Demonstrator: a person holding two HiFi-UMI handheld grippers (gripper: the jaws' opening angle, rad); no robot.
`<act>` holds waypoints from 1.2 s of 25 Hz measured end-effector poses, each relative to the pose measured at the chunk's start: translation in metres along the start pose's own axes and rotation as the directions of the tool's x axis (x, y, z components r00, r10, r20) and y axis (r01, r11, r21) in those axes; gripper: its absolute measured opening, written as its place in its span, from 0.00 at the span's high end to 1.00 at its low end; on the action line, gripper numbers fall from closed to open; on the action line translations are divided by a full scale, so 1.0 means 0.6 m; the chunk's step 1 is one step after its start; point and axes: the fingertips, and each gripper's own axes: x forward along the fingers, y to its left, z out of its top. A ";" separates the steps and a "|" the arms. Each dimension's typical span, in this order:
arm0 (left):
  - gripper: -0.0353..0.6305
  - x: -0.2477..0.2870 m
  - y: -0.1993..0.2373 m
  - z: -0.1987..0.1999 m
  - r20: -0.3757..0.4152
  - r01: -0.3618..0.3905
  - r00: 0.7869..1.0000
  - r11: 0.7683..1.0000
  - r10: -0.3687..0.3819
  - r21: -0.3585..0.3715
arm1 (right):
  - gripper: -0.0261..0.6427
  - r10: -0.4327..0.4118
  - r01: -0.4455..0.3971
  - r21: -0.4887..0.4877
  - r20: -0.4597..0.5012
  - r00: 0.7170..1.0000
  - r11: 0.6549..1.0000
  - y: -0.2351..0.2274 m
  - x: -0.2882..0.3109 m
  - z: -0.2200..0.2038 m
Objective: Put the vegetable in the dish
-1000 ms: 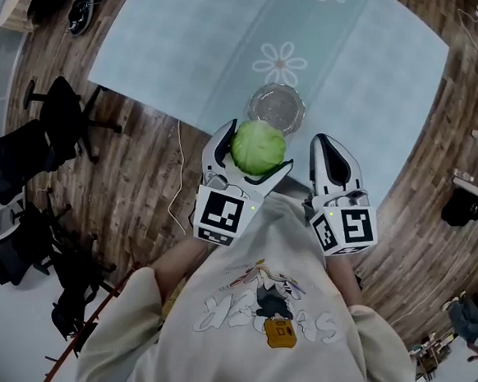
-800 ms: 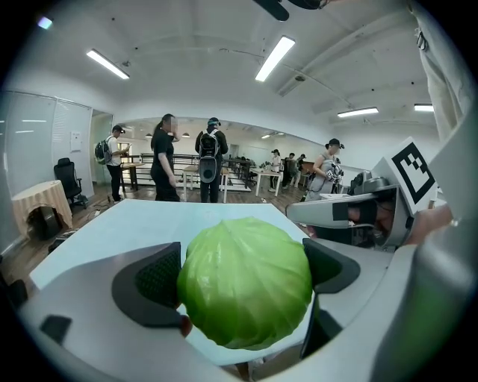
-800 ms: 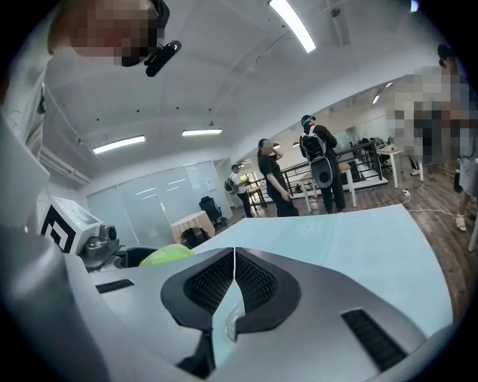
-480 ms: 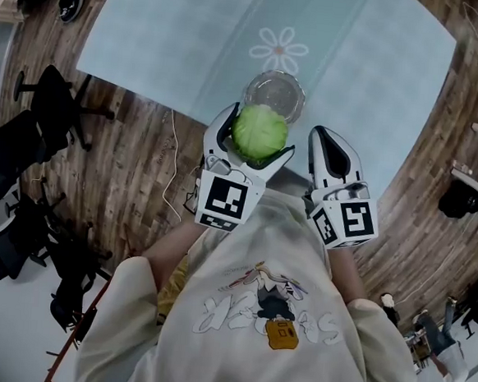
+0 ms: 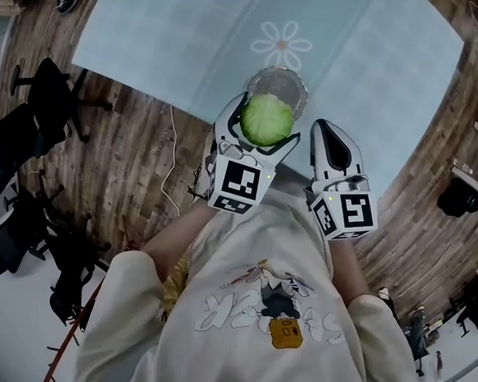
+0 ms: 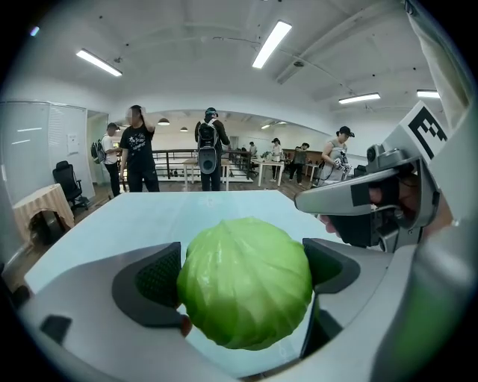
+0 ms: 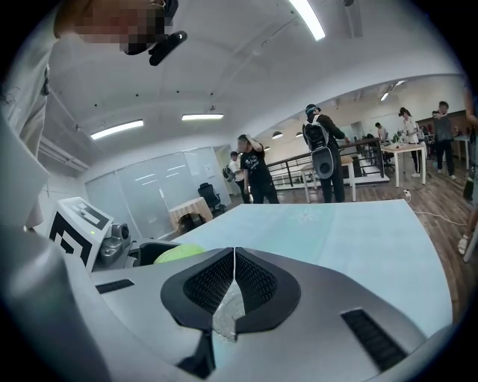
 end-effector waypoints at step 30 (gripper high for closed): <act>0.17 0.155 0.030 -0.156 -0.151 0.020 0.988 1.000 -0.020 -0.001 | 0.92 -0.081 0.080 -0.015 -0.138 0.987 0.997 -0.072 0.101 -0.161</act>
